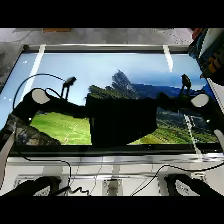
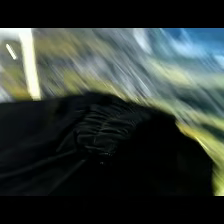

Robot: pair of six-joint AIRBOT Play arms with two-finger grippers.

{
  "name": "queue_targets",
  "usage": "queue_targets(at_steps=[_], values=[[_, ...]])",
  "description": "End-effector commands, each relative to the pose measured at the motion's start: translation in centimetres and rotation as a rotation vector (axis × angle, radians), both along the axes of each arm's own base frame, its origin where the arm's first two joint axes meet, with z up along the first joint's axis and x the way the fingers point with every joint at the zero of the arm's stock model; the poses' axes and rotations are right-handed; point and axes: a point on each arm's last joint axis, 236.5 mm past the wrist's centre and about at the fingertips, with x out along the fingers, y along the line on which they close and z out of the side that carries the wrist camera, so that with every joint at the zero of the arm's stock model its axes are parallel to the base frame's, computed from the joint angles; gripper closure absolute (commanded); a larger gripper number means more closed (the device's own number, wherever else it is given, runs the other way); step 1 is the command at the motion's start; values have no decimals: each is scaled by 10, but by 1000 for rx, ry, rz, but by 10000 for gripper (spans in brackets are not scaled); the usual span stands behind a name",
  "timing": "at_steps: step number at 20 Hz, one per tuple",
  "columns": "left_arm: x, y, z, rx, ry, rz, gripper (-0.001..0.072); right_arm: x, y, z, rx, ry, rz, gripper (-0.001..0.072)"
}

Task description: Fold the clothes and pants, and hang the long-sleeved shirts on hangers.

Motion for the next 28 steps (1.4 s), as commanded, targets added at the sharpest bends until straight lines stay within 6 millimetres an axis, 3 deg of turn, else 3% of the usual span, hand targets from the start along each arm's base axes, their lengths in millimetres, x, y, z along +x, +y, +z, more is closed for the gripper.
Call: queue_targets(at_steps=[1, 6, 10, 11, 12, 13, 14, 18, 21, 23, 26, 28], values=[[-62, -9, -20, 43, 213, -117, 700, -79, -30, -22, -64, 288, 214, 675], [-114, -39, -68, 91, 286, -185, 699, -118, -27, -41, -57, 431, 288, 675], [-121, -49, -84, 100, 255, -191, 688, -141, -34, -67, -87, 510, 293, 673], [-118, -48, -84, 102, 244, -185, 633, -142, -35, -71, -90, 508, 289, 579], [-115, -47, -84, 101, 237, -179, 472, -139, -35, -73, -104, 483, 319, 345], [-113, -45, -84, 100, 234, -176, 170, -136, -36, -73, -120, 449, 361, 132], [-111, -44, -84, 100, 235, -169, -13, -133, -38, -73, -137, 425, 389, 41], [-98, -33, -84, 92, 236, -117, -2, -101, -64, -75, -276, 303, 373, 43], [-84, -20, -84, 85, 239, -59, -1, -74, -88, -72, -309, 222, 252, 46], [-79, -15, -83, 79, 241, -35, -2, -81, -94, -81, -251, 266, 232, 48], [-78, -14, -83, 78, 241, -29, -1, -107, -64, -98, -70, 352, 397, 91], [-78, -14, -83, 78, 241, -29, -1, -98, -47, -105, 23, 338, 394, 91]])
